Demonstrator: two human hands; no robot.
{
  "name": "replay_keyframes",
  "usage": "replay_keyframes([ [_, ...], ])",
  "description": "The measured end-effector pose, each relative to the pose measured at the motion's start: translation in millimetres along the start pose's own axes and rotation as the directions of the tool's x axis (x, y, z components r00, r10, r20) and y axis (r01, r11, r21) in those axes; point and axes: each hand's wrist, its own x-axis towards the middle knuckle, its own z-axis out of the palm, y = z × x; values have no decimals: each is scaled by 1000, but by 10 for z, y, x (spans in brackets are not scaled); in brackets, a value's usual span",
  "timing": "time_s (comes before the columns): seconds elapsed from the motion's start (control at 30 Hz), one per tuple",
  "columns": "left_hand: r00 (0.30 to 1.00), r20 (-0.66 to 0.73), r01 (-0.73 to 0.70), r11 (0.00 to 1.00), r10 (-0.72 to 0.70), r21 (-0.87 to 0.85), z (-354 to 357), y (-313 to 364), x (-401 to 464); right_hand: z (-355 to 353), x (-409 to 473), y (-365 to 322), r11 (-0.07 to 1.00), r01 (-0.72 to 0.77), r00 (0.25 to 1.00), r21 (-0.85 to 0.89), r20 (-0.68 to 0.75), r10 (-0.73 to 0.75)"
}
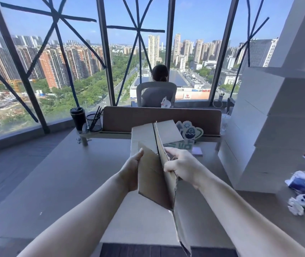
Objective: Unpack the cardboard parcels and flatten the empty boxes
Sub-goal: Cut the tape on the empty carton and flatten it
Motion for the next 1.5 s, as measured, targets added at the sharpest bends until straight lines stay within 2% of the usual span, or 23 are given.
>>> replay_keyframes([
  [0.1,999,38,29,998,-31,54,-31,-67,-40,301,-87,21,975,26,999,-222,-27,-33],
  [0.2,999,32,22,993,-25,112,-123,-92,-23,513,-168,-11,915,142,989,-377,11,-149],
  [0.37,993,92,57,987,-71,151,-285,-99,48,654,-12,111,913,150,983,-380,155,-97],
  [0.43,996,35,72,986,-77,148,-339,-91,70,688,66,247,928,145,967,-342,247,-60],
  [0.53,998,-69,4,992,5,129,-443,-48,127,620,109,522,946,179,947,-268,308,-92],
  [0.63,989,-131,-45,986,66,158,-506,-26,210,541,45,829,887,260,925,-382,363,-115],
  [0.73,985,-150,-58,983,85,175,-431,5,282,641,-21,1071,812,295,942,-503,295,-160],
  [0.8,990,-115,-66,984,86,164,-312,56,307,693,-53,1141,823,313,950,-474,160,-269],
  [0.9,994,-63,-83,987,93,135,-174,142,391,587,-73,1190,827,363,912,-429,-20,-410],
  [1.03,991,-44,-118,985,124,123,-192,231,470,453,13,1090,781,382,890,-494,-29,-454],
  [1.3,976,-205,-48,990,75,132,-946,7,442,922,322,1167,679,451,888,-580,213,-408],
  [1.43,955,-298,72,963,8,259,-1489,-176,404,1374,407,1300,648,492,864,-582,417,-281],
  [1.5,946,-322,134,940,-27,315,-1730,-270,408,1616,438,1426,657,489,860,-574,443,-254],
])
